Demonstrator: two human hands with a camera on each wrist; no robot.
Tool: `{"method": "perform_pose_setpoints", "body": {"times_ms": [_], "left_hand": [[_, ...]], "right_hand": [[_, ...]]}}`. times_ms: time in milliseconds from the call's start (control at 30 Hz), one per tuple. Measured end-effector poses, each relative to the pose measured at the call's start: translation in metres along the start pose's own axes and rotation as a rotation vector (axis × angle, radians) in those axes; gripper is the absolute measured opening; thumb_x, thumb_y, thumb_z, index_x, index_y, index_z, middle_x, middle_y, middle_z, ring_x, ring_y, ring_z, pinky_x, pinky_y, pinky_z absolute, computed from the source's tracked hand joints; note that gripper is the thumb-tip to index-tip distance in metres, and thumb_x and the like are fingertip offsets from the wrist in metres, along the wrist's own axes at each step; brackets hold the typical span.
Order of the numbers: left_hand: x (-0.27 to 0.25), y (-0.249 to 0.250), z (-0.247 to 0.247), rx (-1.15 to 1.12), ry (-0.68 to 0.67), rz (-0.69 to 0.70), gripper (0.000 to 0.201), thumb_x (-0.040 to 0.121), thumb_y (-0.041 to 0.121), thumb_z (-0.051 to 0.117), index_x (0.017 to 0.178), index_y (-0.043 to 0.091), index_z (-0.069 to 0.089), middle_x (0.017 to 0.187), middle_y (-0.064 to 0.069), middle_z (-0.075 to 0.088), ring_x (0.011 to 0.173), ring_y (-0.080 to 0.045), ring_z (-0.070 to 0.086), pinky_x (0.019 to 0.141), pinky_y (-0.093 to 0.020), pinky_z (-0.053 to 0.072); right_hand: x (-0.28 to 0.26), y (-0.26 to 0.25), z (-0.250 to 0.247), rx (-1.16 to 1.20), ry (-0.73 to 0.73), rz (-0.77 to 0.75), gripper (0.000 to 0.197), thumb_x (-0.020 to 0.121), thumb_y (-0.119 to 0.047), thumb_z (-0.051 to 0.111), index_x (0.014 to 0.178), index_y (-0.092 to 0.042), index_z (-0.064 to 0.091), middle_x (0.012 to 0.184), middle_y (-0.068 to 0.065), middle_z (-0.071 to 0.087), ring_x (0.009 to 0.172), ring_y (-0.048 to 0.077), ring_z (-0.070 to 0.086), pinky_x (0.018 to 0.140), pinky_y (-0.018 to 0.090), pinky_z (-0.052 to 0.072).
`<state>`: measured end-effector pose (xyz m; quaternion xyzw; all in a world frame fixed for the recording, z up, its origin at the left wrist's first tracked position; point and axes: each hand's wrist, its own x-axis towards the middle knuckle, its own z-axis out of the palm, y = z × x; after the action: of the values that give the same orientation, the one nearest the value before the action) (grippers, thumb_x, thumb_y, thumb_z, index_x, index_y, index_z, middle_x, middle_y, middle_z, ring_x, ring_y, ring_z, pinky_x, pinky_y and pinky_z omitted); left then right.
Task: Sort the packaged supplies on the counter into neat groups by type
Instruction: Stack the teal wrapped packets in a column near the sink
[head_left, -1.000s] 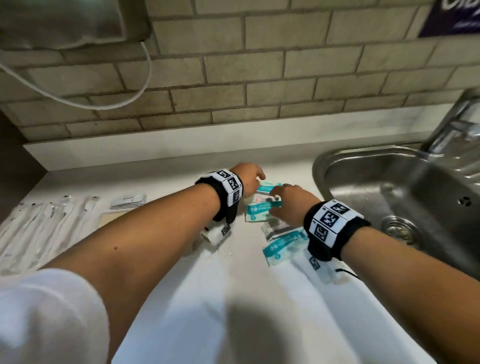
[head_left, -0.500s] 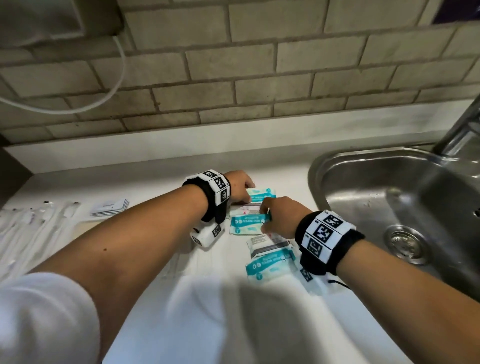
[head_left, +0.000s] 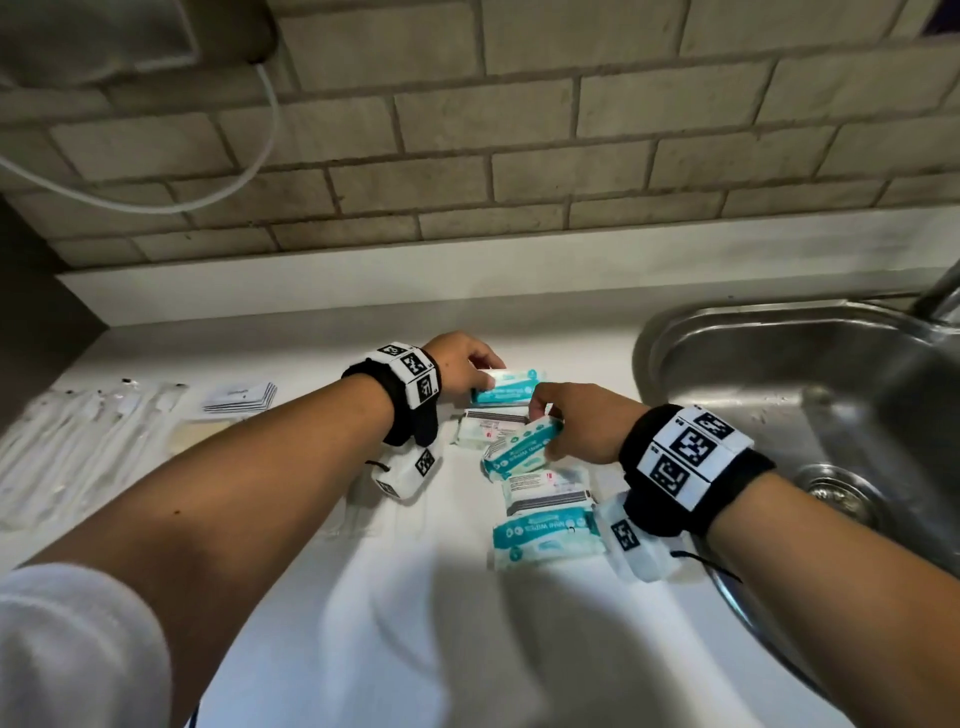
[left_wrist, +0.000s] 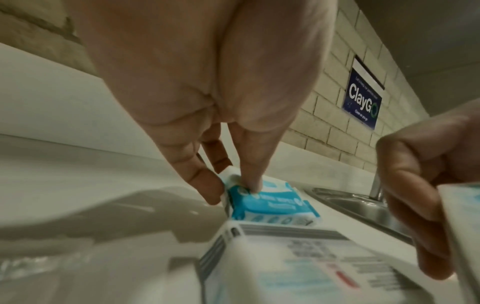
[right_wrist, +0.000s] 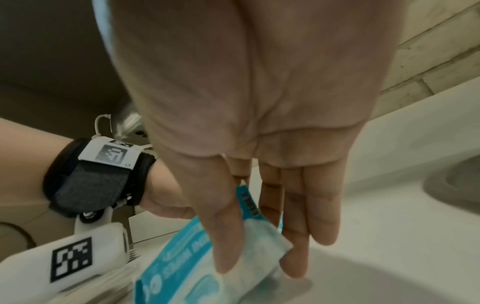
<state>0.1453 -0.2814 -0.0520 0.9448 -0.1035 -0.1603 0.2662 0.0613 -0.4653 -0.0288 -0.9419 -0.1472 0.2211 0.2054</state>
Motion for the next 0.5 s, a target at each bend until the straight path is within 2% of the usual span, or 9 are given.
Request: {"method": "perform_pose_setpoints", "body": {"times_ms": [67, 133, 200, 300, 400, 433, 500], "left_hand": [[0.002, -0.002, 0.000, 0.016, -0.005, -0.018, 0.028, 0.090, 0.014, 0.067, 0.117, 0.017, 0.071, 0.111, -0.001, 0.072, 0.092, -0.012, 0.064, 0.087, -0.026, 0.051], [0.005, -0.003, 0.001, 0.035, -0.014, -0.028, 0.028, 0.091, 0.014, 0.065, 0.119, 0.017, 0.070, 0.112, 0.000, 0.072, 0.093, -0.013, 0.065, 0.085, -0.025, 0.052], [0.007, -0.002, 0.003, 0.074, -0.037, -0.031, 0.031, 0.092, 0.013, 0.063, 0.122, 0.016, 0.068, 0.116, -0.001, 0.071, 0.097, -0.014, 0.065, 0.085, -0.022, 0.049], [0.007, -0.001, 0.003, 0.147, -0.030, 0.005, 0.034, 0.092, 0.013, 0.062, 0.125, 0.018, 0.066, 0.122, -0.001, 0.066, 0.108, -0.015, 0.061, 0.088, -0.018, 0.041], [-0.009, 0.006, -0.002, 0.130, 0.070, 0.117, 0.028, 0.088, 0.006, 0.062, 0.114, 0.015, 0.069, 0.102, 0.004, 0.056, 0.093, -0.015, 0.055, 0.082, -0.021, 0.043], [-0.017, 0.009, -0.003, 0.098, 0.058, 0.150, 0.026, 0.086, 0.004, 0.062, 0.109, 0.014, 0.068, 0.096, 0.006, 0.056, 0.087, -0.015, 0.054, 0.077, -0.021, 0.045], [-0.034, 0.016, -0.004, 0.125, -0.066, 0.168, 0.024, 0.083, 0.008, 0.068, 0.107, 0.015, 0.066, 0.091, 0.005, 0.062, 0.083, -0.018, 0.059, 0.073, -0.023, 0.046]], "right_hand": [[0.001, -0.001, 0.000, -0.015, -0.023, -0.015, 0.034, 0.081, -0.011, 0.070, 0.107, -0.023, 0.053, 0.113, 0.001, 0.062, 0.096, 0.018, 0.057, 0.077, 0.025, 0.041], [0.003, -0.004, 0.001, -0.001, -0.031, -0.041, 0.036, 0.081, -0.011, 0.069, 0.112, -0.023, 0.056, 0.109, -0.001, 0.060, 0.093, 0.016, 0.056, 0.074, 0.022, 0.040], [0.006, -0.009, -0.002, 0.035, -0.019, -0.080, 0.032, 0.081, -0.011, 0.067, 0.110, -0.021, 0.059, 0.095, -0.005, 0.058, 0.084, 0.015, 0.054, 0.064, 0.022, 0.039], [0.009, -0.017, -0.007, 0.068, 0.045, -0.126, 0.019, 0.079, -0.017, 0.068, 0.095, -0.022, 0.058, 0.075, -0.008, 0.050, 0.067, 0.011, 0.047, 0.055, 0.022, 0.033], [0.011, -0.019, -0.013, 0.098, 0.103, -0.140, 0.016, 0.079, -0.022, 0.068, 0.091, -0.022, 0.058, 0.081, -0.005, 0.053, 0.067, 0.008, 0.047, 0.055, 0.022, 0.034], [0.011, -0.019, -0.014, 0.117, 0.120, -0.141, 0.014, 0.080, -0.023, 0.067, 0.090, -0.022, 0.058, 0.083, -0.004, 0.055, 0.068, 0.008, 0.048, 0.055, 0.022, 0.035], [0.011, -0.018, -0.016, 0.168, 0.170, -0.132, 0.013, 0.081, -0.025, 0.067, 0.090, -0.020, 0.060, 0.087, -0.001, 0.061, 0.069, 0.008, 0.053, 0.057, 0.022, 0.039]]}}
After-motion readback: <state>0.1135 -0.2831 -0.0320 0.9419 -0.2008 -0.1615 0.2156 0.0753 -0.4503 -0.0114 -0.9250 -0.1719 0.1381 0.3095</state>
